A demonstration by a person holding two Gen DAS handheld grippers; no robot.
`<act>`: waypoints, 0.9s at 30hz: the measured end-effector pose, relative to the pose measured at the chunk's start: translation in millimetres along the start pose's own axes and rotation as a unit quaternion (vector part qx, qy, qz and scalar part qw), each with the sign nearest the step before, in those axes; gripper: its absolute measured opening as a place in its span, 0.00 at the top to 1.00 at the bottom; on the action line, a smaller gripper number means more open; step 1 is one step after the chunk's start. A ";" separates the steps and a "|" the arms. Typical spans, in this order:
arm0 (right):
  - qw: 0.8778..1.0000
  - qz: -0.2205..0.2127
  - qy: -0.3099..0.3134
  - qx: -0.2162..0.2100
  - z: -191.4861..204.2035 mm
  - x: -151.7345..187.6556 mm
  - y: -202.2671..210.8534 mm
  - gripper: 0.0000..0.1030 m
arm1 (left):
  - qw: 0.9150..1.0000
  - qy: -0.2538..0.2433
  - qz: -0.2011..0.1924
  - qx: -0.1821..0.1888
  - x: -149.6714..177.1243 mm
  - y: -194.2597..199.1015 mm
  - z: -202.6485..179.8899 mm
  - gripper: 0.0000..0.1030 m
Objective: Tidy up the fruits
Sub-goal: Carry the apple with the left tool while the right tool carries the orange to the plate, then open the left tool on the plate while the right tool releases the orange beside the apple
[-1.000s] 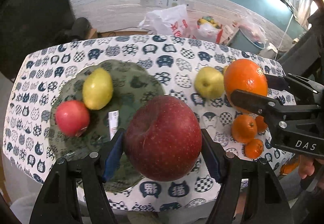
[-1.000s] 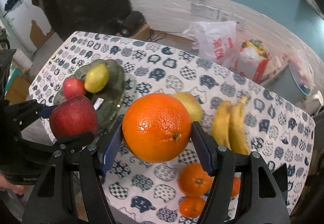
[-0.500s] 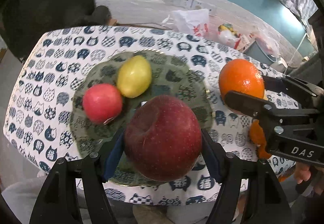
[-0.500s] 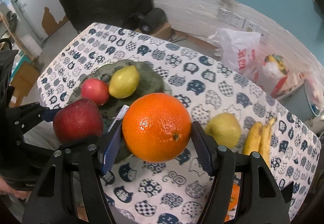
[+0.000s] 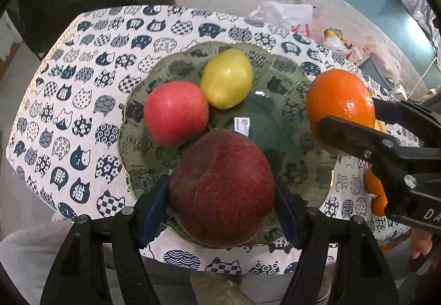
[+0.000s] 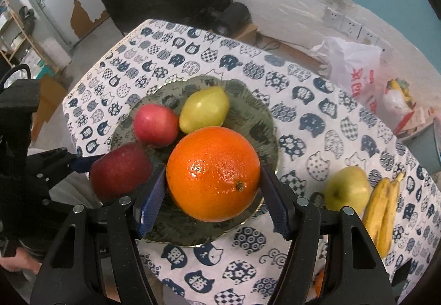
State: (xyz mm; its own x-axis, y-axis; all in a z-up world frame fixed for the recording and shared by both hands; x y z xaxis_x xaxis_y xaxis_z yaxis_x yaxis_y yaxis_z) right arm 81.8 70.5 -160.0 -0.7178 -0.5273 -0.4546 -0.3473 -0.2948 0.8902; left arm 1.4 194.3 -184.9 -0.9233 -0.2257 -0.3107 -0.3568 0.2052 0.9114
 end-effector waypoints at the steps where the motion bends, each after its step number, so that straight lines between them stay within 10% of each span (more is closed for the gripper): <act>1: 1.000 0.004 -0.001 -0.003 0.9 1.1 -2.9 0.34 | 1.000 0.002 0.003 -0.002 1.3 -1.5 2.1 0.29; 27: 0.998 0.057 -0.012 -0.012 -1.4 22.7 -45.9 0.38 | 0.998 -0.001 0.047 -0.036 11.2 -22.3 12.9 0.29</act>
State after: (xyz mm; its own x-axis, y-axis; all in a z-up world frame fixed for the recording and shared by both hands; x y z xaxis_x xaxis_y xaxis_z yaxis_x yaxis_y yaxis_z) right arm 82.3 71.0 -211.3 -0.7662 -0.5398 -0.3487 -0.2480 -0.2521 0.9354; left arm -2.9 199.5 -212.2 -0.9523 -0.2071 -0.2240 -0.2583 0.1568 0.9532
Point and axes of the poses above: each gripper's, at about its wrist camera, not at the fingertips, and y roughly against the way its jaws point, z to its left, x to its underside, the point moved 6 cm from there along -y, roughly the way its jaws point, and after that the axes turned 9 degrees about x, right-handed, at the moved point
